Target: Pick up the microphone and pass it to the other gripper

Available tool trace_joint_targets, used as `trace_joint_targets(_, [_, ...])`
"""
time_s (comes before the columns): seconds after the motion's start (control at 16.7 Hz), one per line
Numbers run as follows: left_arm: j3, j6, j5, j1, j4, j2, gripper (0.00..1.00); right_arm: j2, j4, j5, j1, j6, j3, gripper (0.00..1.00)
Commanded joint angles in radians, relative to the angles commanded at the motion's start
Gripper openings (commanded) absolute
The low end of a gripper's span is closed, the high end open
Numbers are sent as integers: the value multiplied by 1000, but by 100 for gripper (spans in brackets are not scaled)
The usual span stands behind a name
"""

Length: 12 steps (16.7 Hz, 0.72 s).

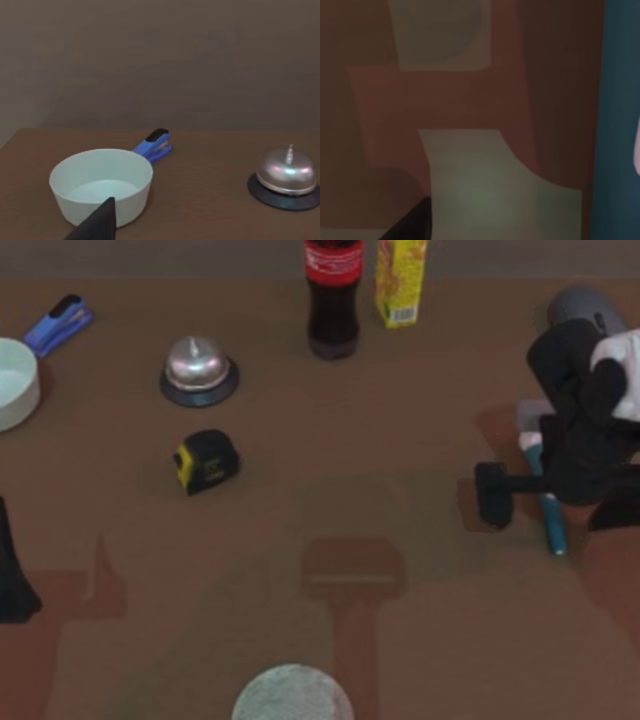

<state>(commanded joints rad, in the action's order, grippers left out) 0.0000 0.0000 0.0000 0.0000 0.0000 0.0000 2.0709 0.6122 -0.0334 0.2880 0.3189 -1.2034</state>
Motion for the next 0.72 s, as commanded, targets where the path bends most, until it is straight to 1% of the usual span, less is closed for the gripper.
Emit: trace_joint_targets(0.72, [0, 0, 0, 0, 0, 0, 100, 0, 0, 0, 0, 0, 0, 10])
